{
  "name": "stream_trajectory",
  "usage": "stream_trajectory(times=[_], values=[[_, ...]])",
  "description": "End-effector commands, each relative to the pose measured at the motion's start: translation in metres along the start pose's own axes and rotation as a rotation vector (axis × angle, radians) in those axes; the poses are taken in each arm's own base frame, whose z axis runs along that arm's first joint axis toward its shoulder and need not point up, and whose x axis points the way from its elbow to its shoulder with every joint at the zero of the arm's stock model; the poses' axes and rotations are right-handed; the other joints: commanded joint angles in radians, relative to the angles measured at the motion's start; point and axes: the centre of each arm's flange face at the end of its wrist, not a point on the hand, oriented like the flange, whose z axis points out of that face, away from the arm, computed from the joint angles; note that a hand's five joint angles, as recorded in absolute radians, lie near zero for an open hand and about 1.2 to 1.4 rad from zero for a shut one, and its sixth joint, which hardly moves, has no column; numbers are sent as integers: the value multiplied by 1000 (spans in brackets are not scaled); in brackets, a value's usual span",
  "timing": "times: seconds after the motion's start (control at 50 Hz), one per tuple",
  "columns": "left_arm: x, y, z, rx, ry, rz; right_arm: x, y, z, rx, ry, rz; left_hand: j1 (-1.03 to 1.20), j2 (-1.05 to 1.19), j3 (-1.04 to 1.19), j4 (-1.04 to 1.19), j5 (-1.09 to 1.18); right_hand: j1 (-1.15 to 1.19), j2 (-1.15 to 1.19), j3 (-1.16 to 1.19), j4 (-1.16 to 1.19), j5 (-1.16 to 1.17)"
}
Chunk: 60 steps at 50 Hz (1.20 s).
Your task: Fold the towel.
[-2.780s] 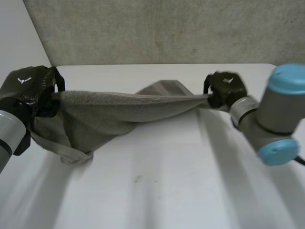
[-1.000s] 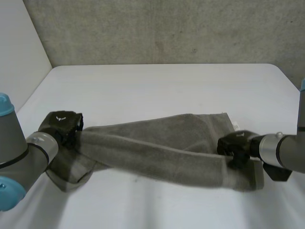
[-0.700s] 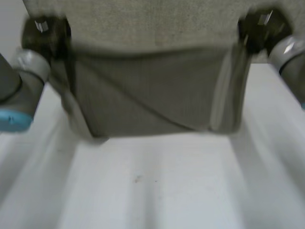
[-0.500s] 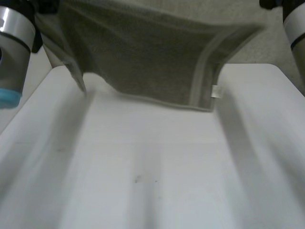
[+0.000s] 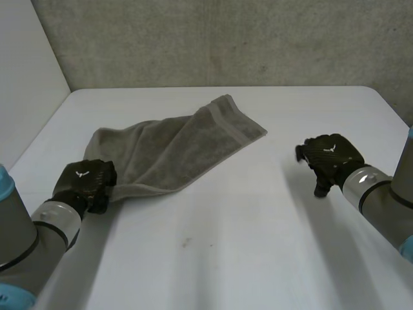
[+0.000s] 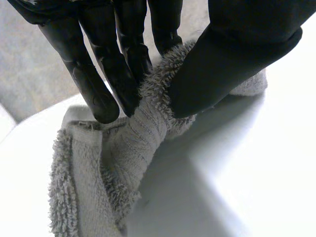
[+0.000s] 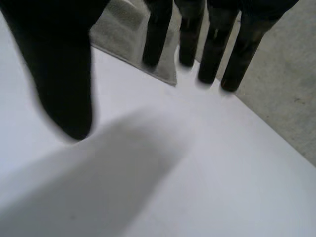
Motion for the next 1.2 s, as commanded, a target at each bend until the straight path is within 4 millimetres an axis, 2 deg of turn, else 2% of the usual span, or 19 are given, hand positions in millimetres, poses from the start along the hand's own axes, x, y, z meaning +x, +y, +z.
stream_trajectory(times=[0.02, 0.08, 0.16, 0.28, 0.48, 0.6, 0.72, 0.76, 0.84, 0.88, 0.92, 0.94, 0.96, 0.98, 1.02, 1.04, 1.08, 1.16, 1.2], values=[[14, -61, -31, 231, 38, 32, -26, -17, -6, 74, -59, 103, 238, 180, 180, 178, 209, -392, -296, -308, -310, -339], [17, -75, -39, 286, 47, 36, -42, -28, -10, 115, -100, 182, 238, 180, 180, 178, 209, -392, -296, -308, -310, -339], [31, -113, -67, 429, 92, 42, -61, -39, -9, 164, -150, 287, 238, 180, 180, 178, 209, -398, -301, -314, -316, -345], [39, -150, -98, 532, 133, 37, -91, -41, -3, 178, -227, 360, 238, 180, 180, 178, 209, -403, -307, -320, -322, -351], [40, -168, -123, 553, 124, 11, -125, -38, 37, 191, -277, 507, 238, 180, 180, 178, 209, -342, -246, -258, -260, -289], [37, -177, -139, 600, 122, 0, -128, -30, 59, 184, -241, 511, 238, 180, 180, 178, 209, -268, -172, -185, -187, -216], [33, -183, -148, 637, 110, -5, -132, -22, 75, 177, -240, 513, 238, 180, 180, 178, 209, 213, 309, 297, 295, 266], [32, -184, -149, 641, 108, -6, -132, -18, 78, 168, -239, 522, 238, 180, 180, 178, 209, 736, 832, 820, 818, 789], [31, -184, -148, 641, 103, -6, -130, -17, 79, 165, -236, 523, 238, 180, 180, 178, 209, 811, 907, 894, 893, 864], [28, -182, -143, 629, 86, -4, -125, -19, 79, 169, -227, 524, 238, 180, 180, 178, 209, 811, 907, 894, 893, 864], [25, -180, -137, 614, 71, -2, -97, -33, 76, 213, -163, 534, 238, 180, 180, 178, 209, 811, 907, 894, 893, 864], [20, -178, -131, 601, 48, 0, -96, -33, 76, 213, -162, 534, 238, 180, 180, 178, 209, 811, 907, 894, 893, 864], [20, -178, -131, 601, 48, 0, -76, -49, 70, 264, -123, 539, 238, 180, 180, 178, 209, 811, 907, 894, 893, 864], [15, -176, -124, 586, 21, 1, -76, -49, 70, 265, -123, 539, 238, 180, 180, 178, 209, 811, 907, 894, 893, 864], [8, -173, -116, 571, -9, 1, -18, -77, 57, 389, 7, 529, 238, 180, 180, 178, 209, 811, 907, 894, 893, 864], [1, -170, -108, 549, -37, 2, -18, -77, 57, 389, 8, 529, 238, 180, 180, 178, 209, 811, 907, 894, 893, 864], [-5, -167, -100, 526, -60, 3, 27, -105, 33, 516, 109, 468, 238, 180, 180, 178, 209, 811, 907, 894, 893, 864], [-11, -159, -86, 485, -83, 1, 55, -130, 2, 593, 189, 361, 238, 180, 180, 178, 209, 811, 907, 894, 893, 864], [-13, -155, -79, 464, -81, -24, 57, -137, -14, 588, 197, 292, 238, 180, 180, 178, 209, 811, 907, 894, 893, 864]])
